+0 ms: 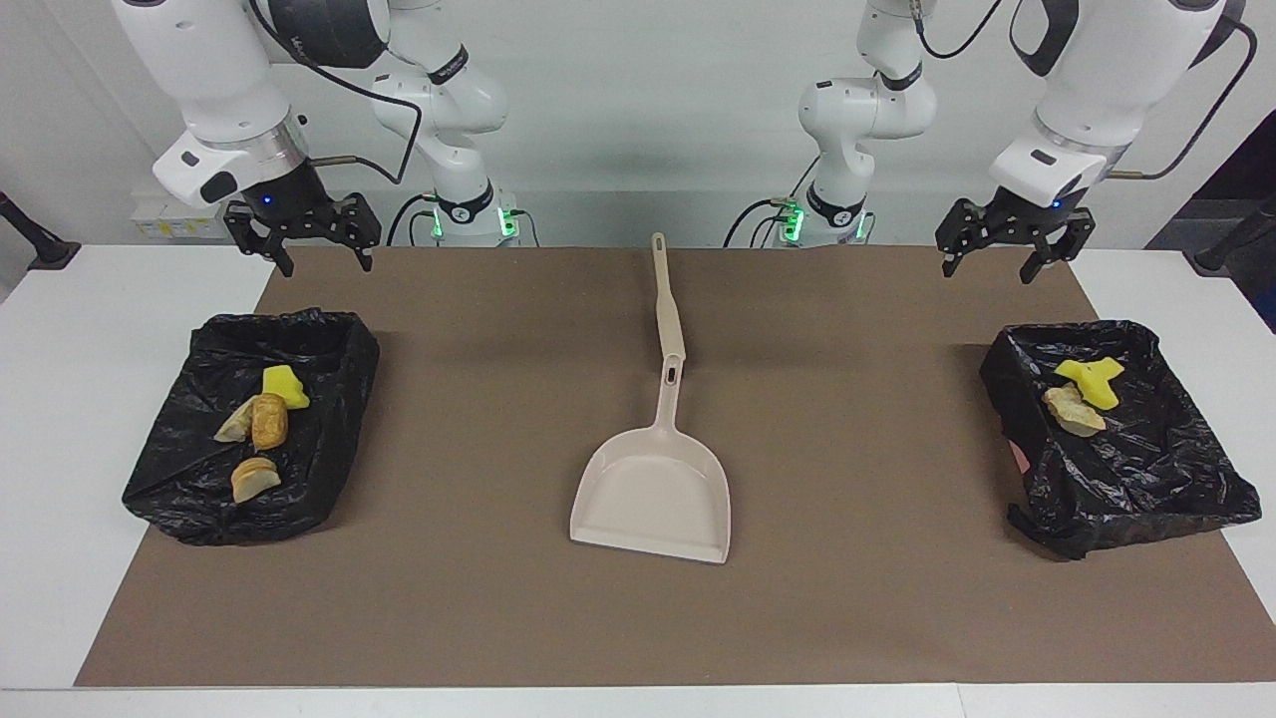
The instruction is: Sweep and dump trash in bin
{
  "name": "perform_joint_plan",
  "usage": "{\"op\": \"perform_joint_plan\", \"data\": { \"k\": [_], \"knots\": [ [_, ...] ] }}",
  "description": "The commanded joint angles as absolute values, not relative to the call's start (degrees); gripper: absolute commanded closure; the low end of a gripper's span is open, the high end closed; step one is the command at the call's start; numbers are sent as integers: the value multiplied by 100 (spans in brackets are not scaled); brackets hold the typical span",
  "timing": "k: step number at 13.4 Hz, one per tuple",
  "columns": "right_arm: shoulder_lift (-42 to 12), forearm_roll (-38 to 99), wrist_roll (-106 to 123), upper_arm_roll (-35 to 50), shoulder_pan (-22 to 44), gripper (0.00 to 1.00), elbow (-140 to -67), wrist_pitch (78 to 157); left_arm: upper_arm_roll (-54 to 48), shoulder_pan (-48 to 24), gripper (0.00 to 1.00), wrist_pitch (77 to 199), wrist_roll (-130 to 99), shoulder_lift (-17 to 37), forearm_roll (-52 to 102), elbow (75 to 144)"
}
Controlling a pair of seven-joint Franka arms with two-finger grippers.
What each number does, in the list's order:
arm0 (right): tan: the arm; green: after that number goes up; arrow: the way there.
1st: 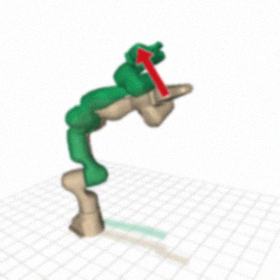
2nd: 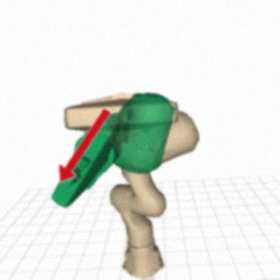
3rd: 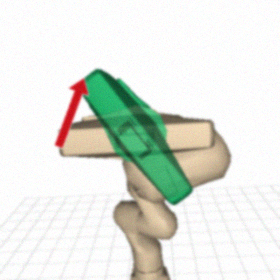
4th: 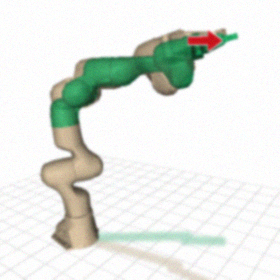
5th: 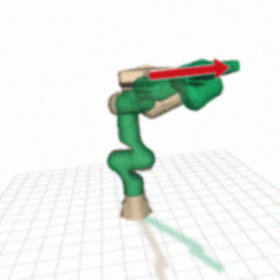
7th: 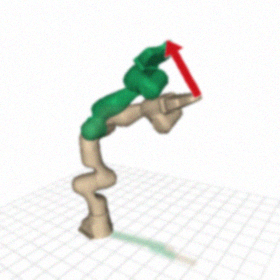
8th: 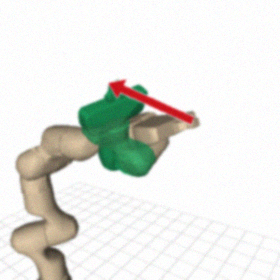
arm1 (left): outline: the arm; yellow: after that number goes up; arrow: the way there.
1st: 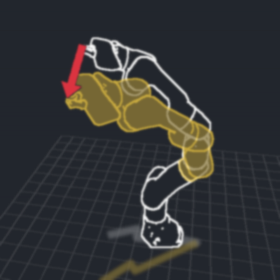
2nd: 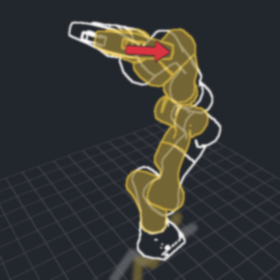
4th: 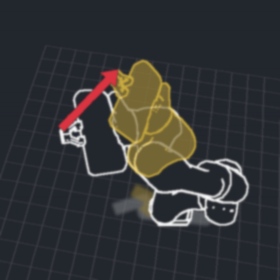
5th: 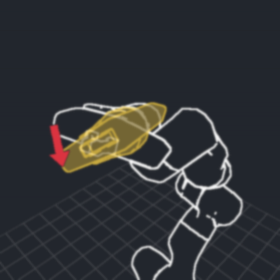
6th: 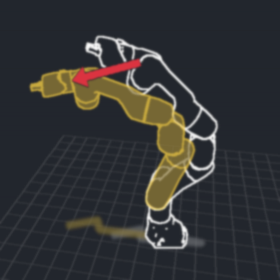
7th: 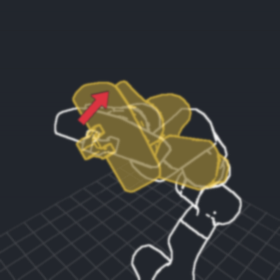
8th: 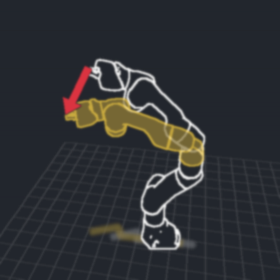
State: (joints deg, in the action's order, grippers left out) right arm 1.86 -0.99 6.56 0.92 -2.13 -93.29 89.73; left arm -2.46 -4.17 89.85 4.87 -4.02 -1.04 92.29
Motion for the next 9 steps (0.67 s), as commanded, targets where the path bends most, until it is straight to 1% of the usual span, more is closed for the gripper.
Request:
{"op": "perform_joint_plan", "data": {
  "k": [1,5,9],
  "knots": [
    [211,9,800,79,-237,0,-9299,8921,-264,-369,0,8737,528,-545,-9,9097],
    [211,9,800,79,-237,0,-9299,8921,-185,-360,0,8999,519,-756,210,9307],
    [211,9,800,79,-237,0,-9299,8921,-184,-308,0,8904,528,-765,194,9299]
  ]
}}
